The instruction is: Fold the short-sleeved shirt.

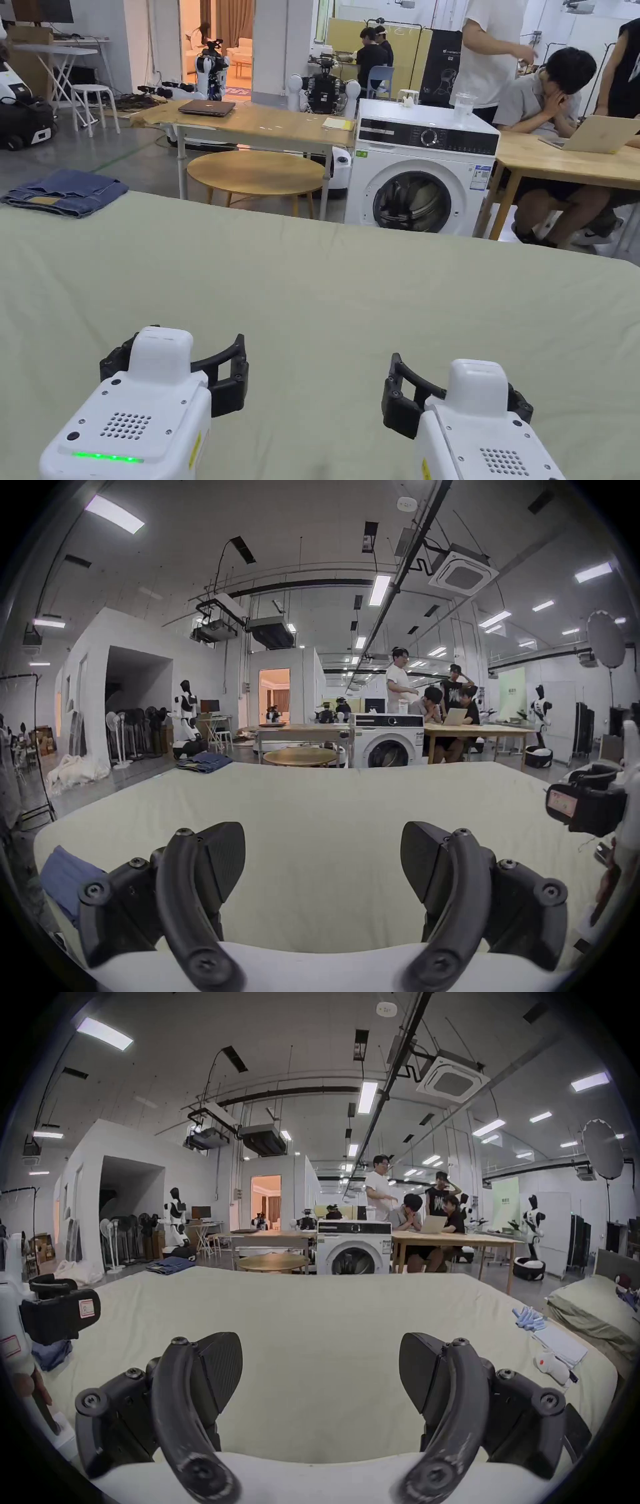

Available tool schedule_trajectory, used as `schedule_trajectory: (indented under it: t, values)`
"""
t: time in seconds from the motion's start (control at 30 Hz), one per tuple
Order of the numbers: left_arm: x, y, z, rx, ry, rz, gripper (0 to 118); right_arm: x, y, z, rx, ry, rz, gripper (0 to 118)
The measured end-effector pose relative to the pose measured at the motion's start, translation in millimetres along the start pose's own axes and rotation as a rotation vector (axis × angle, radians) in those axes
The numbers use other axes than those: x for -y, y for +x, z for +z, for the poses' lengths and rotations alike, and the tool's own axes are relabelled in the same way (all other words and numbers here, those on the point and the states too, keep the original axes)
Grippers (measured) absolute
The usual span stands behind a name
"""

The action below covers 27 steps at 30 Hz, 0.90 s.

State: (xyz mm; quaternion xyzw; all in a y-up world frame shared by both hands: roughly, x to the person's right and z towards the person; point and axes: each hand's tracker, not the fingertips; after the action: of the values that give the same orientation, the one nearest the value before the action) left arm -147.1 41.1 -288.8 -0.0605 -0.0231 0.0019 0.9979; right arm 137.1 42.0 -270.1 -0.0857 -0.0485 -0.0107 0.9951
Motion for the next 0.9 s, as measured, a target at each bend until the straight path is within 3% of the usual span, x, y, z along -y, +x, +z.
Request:
schedule_trajectory:
  t: [0.1,0.23,0.4,0.5,0.67,0.9]
  values:
    - [0,2,0,-0.015,-0.003,-0.037,93,1,-7,-2,0.099,0.0,0.044,95]
    - [-1,-1,4,-0.033,0.005,-0.005,93,3,-8,-1,0.075,0.001,0.051,95]
    - [-1,-7,0,-0.041,0.0,0.007,93,2,-4,-5,0.062,-0.028,-0.03,95]
    - [1,-8,1,-0.051,-0.001,-0.022,93,1,1,-10,0.002,-0.046,-0.061,95]
    - [0,-14,1,-0.041,-0.009,0.015,93,0,4,-12,0.0,-0.053,-0.051,95]
    - [-2,-16,0,-0.026,-0.018,0.067,93,-6,10,-12,-0.015,-0.083,-0.187,95]
